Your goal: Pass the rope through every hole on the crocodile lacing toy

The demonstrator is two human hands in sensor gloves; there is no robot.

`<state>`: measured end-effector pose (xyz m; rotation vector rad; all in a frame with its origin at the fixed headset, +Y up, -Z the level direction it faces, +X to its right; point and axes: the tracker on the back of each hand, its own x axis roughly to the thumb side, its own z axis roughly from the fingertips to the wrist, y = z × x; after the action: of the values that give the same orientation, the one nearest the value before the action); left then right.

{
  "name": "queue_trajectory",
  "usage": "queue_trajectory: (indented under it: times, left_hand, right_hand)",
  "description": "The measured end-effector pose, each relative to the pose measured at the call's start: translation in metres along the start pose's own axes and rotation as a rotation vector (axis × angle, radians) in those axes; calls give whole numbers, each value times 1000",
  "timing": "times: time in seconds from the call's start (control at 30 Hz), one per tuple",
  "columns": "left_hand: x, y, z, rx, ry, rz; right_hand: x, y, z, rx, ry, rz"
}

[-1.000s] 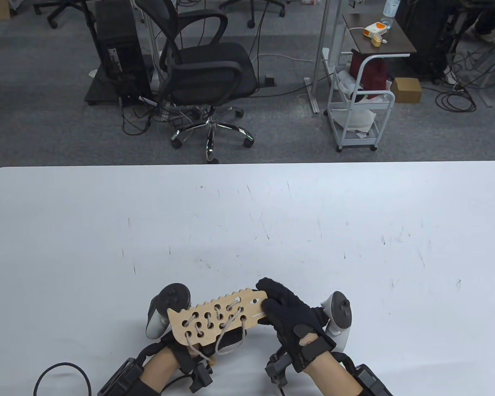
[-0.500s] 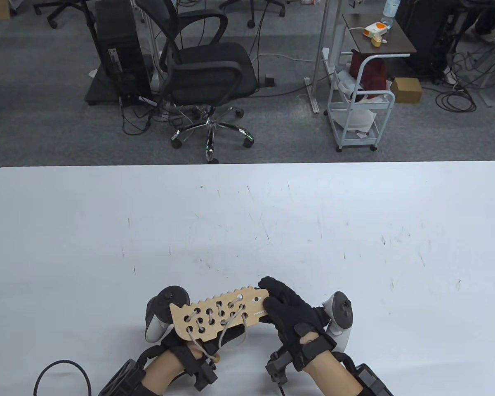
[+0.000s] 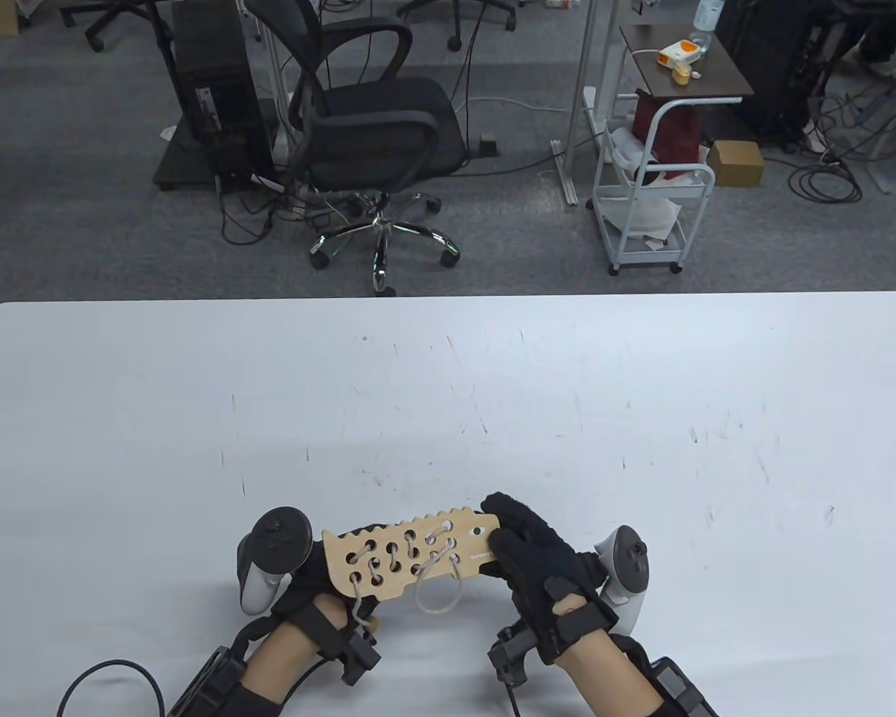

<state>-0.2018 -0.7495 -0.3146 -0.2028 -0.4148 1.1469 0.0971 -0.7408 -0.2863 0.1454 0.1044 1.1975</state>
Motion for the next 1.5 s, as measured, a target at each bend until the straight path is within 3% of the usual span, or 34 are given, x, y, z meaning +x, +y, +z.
queue_trajectory:
  times: [1.5]
  left_hand:
    - [-31,79,19,377,127,206]
  right_hand:
    - [-1,-45,-14,-181,11,-31]
